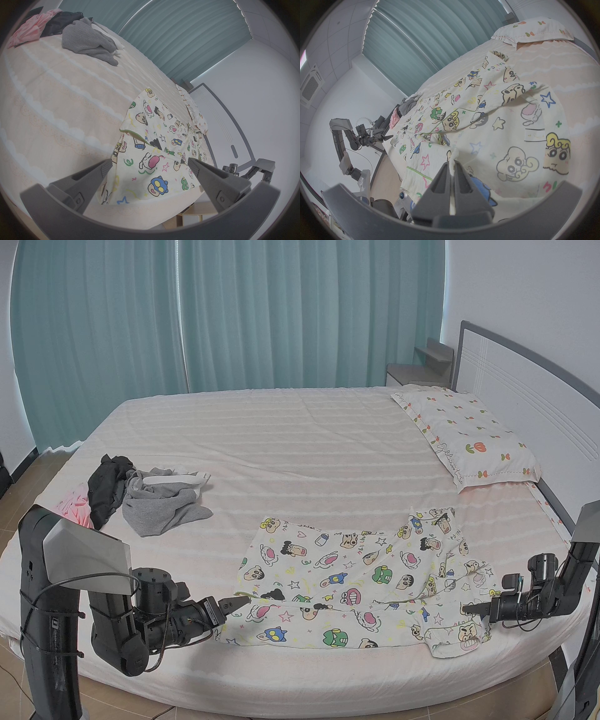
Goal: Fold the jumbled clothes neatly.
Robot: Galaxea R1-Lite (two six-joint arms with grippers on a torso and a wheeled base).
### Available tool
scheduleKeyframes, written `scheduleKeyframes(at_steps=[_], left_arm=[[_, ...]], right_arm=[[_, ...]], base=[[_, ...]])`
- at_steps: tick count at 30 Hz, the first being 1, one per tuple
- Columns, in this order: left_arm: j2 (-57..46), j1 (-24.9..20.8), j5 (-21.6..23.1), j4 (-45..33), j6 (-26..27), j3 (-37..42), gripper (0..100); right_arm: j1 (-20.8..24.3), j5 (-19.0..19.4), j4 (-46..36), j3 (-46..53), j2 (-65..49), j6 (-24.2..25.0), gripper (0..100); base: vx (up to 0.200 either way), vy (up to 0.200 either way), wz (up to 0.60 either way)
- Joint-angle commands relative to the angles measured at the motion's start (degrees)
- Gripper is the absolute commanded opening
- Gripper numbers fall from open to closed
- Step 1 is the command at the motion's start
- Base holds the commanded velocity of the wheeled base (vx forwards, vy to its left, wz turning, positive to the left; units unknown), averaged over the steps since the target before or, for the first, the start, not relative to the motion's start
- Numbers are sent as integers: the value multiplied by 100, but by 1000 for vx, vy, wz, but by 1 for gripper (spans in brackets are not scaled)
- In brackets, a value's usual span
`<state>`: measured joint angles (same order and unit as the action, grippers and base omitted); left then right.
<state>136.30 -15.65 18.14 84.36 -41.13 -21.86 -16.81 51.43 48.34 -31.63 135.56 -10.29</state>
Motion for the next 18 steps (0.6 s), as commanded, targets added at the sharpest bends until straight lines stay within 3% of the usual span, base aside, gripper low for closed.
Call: scheduleKeyframes(at_steps=[1,18], left_arm=[[10,1,-3,2,0,-3,100],[45,-8,-30,2,9,-29,100]], right_arm=[[-121,130,18,-18,-179,27,0],[-244,77,18,-598,-153,88,0]], base=[[0,0,0],[0,0,0]])
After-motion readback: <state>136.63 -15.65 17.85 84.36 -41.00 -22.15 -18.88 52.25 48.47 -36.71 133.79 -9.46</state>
